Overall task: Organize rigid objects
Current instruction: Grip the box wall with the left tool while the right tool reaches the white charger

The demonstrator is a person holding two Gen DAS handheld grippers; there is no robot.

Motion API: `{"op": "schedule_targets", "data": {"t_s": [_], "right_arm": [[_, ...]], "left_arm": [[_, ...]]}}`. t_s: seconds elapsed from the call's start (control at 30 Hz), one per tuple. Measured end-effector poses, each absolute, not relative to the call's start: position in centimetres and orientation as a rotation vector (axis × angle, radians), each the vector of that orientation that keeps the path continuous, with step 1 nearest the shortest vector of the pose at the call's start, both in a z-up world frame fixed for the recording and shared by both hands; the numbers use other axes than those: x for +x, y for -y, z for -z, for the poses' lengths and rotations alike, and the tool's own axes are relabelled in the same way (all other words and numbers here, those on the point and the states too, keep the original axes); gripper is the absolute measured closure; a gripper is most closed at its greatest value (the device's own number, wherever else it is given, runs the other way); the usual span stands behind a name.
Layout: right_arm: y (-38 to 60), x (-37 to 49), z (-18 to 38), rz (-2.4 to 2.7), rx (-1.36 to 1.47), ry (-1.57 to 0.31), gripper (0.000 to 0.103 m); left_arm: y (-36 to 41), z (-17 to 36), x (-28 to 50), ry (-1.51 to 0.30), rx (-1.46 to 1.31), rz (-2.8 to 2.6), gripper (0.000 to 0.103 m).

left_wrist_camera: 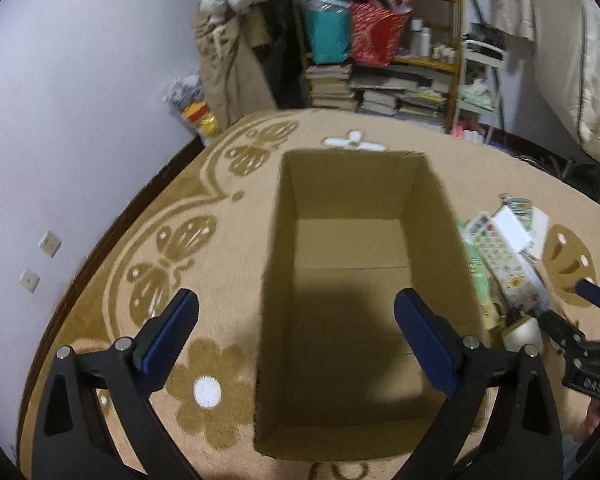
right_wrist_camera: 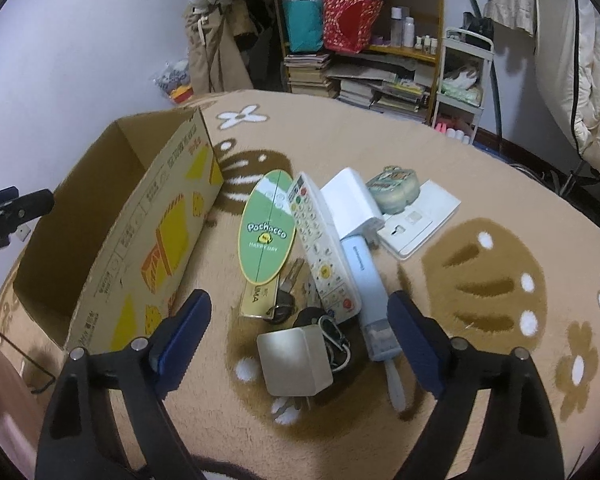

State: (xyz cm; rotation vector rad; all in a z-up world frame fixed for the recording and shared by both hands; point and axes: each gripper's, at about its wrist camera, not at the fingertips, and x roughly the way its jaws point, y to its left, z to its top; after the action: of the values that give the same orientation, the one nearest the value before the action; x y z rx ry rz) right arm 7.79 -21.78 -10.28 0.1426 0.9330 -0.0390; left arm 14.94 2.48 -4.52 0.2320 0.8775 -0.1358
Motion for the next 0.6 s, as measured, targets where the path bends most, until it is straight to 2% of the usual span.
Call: {"op": "schedule_targets", "data": {"t_s": [0.03,0.1,0.2,0.33,0.43,0.5,0.6], "right_arm": [[21.7,7.8,10.5,0.034,0.147,-0.939,0.011],[21.8,8.0,11.0,0.030,0.162,-0.957,0.021],[21.9,8.0,11.6,0.030,0.188,-0.976,0.022],[21.8,8.0,12.2,0.029,0.174,-0.997,0.024],[21.8,8.0,12.6,0.017,0.185,-1.019,0.031],[21.7,8.1,13.1,0.011,0.177,-1.033,0.031],[21.1,8.2,13.8,0.003,0.150,-1.058,0.031]], "left_arm": [[-2.8,4.8,15.4,-0.888,0.221,0.119,0.006],[-3.5,5.5,16.1,-0.909,0.194,0.099,0.012],[-4.1,6.8,16.9,-0.950,0.192,0.074,0.021],[-4.1,8.0,17.2,-0.990,0.214,0.070,0.021],[-3.9,8.8,17.2,-0.991,0.261,0.046,0.021],[-3.9,8.9,17.2,-0.998,0.271,0.043,0.032],[-4.3,9.4,17.4,-1.028,0.256,0.046,0.041]]}}
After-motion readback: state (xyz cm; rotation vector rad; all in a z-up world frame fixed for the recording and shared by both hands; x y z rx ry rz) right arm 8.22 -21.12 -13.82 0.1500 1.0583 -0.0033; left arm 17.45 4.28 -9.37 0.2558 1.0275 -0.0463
